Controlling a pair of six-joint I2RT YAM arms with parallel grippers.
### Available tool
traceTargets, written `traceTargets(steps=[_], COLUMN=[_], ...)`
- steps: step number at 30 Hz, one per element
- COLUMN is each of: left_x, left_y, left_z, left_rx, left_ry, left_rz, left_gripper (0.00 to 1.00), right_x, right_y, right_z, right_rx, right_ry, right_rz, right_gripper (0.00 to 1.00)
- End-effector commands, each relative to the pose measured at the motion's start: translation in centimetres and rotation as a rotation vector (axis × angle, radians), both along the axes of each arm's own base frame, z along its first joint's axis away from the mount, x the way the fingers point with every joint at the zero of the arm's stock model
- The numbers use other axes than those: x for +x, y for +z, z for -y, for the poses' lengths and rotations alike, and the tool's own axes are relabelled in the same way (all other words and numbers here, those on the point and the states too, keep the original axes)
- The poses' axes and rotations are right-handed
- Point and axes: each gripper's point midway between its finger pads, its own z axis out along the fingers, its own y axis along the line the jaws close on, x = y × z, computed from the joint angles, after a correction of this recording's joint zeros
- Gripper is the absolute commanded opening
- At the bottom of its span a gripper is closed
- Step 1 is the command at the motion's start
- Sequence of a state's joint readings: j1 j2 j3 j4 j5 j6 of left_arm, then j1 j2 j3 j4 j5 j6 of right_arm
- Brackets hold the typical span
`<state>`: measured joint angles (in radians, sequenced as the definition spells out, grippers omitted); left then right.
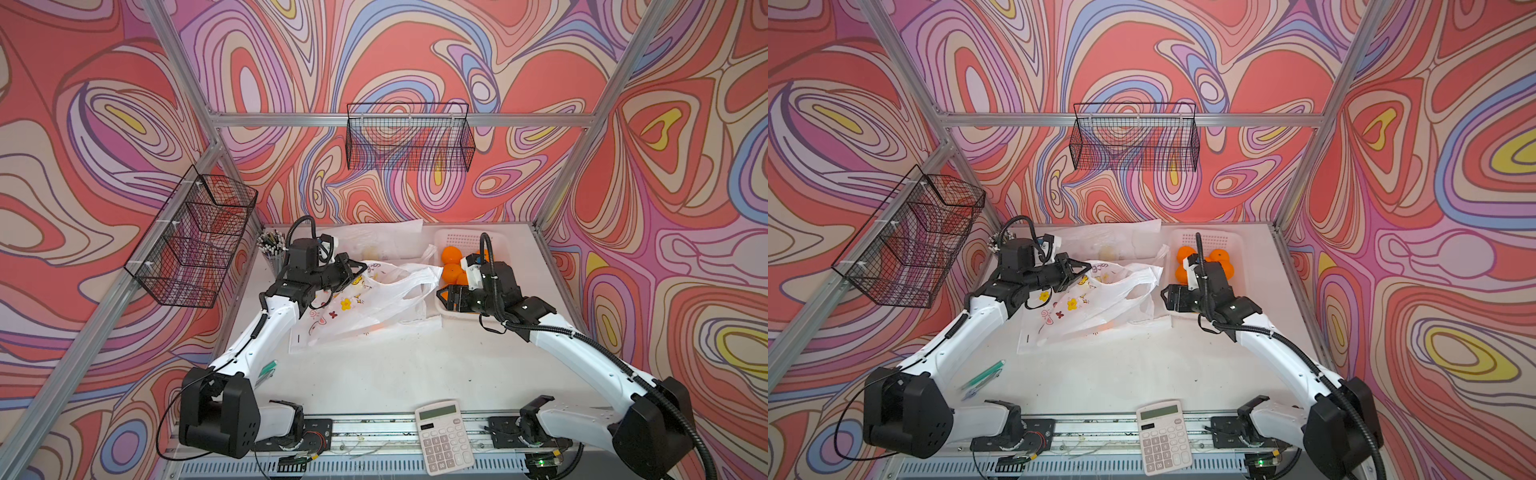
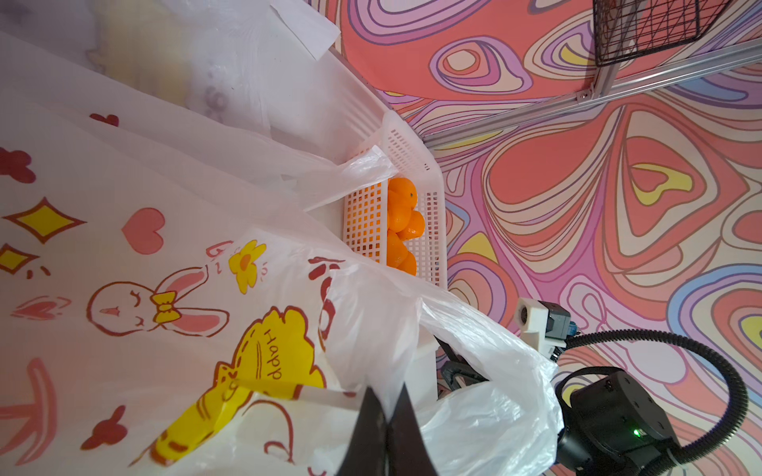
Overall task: Place the oranges into plastic bags & tie knots
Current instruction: Pick up the orange from the basket.
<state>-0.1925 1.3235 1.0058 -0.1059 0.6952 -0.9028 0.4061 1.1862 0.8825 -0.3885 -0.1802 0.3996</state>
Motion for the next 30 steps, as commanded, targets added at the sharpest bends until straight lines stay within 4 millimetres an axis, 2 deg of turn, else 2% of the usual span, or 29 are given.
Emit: traceTargets(steps=[1,6,8,15,19,20,23,30], left_x=[0.1,-0.1,-0.2,-0.7,-1.0,-1.0,-1.1,-1.2], left_y=[0.1,0.1,0.1,0.0,-0.1,-0.1,-0.2,-0.5], left_z=[-0.5,-0.5,-0.5,-0.5,-0.5,-0.5,-0.4,-0.5], left_rx=[0.0,0.003,0.009,0.009,0.011,0.012,0.011,0.022], left_ry=[0.02,0.01,0.009,0.0,-0.006,-0.007,-0.013,-0.014], left_rz=[0.011,0.016,0.016,0.013,0.013,0.011,0.008,0.004], left_gripper=[0.0,0.0,0.0,0.0,0.0,0.0,0.0,0.0], right_x=[0.1,2.8,4.6,11.2,14.3,14.9,16.2,17.9], right_y=[-0.2,-0.6,-1.1,-4.8,-5.6,-6.5,-7.5,-8.8], right_z=[2.9,5.1,5.9,7.8,8.3,8.5,9.4,10.6], right_rx=[-0.06,-0.126,-0.161,-0.253,-0.287,-0.306,-0.35,-0.396], right_ry=[-0.044,-0.093,-0.121,-0.207,-0.234,-0.242,-0.274,-0.316], right_rz=[-0.012,-0.028,-0.039,-0.105,-0.108,-0.127,-0.148,-0.171], right_gripper=[0.9,0.9,0.9,0.87,0.82,0.8,0.75,0.74])
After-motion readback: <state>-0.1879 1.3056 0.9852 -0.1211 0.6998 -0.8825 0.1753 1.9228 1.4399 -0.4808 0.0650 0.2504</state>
